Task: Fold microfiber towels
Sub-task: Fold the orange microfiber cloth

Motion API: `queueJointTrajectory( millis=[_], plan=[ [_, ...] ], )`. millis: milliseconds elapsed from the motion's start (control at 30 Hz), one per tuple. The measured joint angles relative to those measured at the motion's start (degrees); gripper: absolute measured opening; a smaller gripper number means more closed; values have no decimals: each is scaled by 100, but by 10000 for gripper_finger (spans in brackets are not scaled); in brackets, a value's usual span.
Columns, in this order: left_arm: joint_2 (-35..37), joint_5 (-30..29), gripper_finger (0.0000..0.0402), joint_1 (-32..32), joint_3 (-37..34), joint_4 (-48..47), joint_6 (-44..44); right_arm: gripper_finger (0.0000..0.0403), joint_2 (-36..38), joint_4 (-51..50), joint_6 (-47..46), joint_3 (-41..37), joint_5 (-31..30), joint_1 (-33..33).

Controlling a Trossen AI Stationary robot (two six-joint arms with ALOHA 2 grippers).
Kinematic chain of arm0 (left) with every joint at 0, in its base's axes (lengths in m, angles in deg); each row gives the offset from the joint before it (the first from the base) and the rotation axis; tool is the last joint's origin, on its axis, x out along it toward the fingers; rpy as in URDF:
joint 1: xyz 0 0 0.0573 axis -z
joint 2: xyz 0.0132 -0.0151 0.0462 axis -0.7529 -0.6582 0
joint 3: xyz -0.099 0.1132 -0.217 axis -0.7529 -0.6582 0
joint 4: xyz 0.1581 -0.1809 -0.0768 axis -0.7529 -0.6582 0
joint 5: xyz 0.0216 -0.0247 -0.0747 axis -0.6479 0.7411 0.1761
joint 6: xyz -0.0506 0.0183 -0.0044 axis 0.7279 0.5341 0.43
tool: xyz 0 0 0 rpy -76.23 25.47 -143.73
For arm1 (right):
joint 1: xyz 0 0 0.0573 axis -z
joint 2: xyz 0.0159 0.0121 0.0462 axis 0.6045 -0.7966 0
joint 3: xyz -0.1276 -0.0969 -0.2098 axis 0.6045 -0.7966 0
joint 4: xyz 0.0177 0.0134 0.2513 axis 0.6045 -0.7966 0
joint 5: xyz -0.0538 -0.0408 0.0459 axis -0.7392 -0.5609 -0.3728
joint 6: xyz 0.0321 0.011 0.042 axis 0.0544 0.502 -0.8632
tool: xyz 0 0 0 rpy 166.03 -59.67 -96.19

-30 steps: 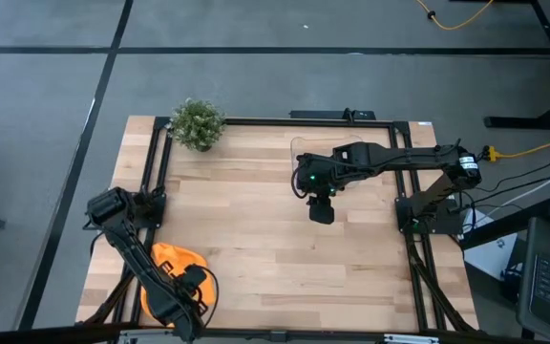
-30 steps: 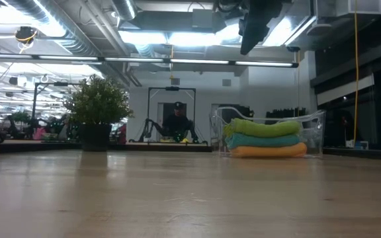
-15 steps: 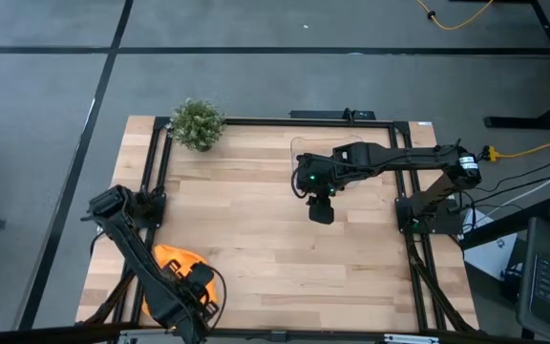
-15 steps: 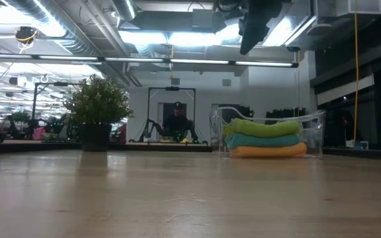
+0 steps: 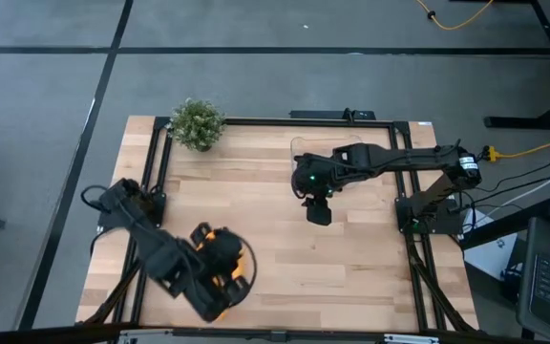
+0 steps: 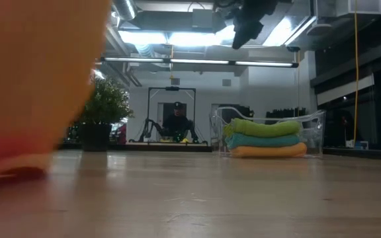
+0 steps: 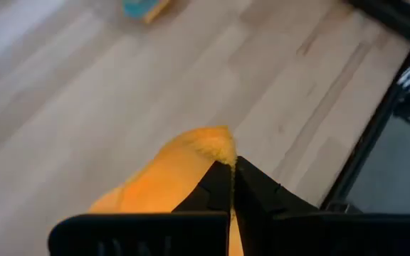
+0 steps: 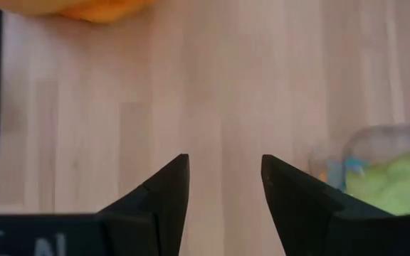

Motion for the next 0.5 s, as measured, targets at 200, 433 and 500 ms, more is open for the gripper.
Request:
queueJointTrajectory(
  millis=[200,433,500],
  plan=[
    [0,118,0,-332,321,705,-2158,178,0,1000,743,-172,520,-332],
    [-3,754,0,-343,337,1126,-3306,178,0,2633,1226,-557,1150,-876],
    [-3,793,0,-311,337,1130,-3317,178,0,3011,1260,-639,1172,-1000]
  ],
)
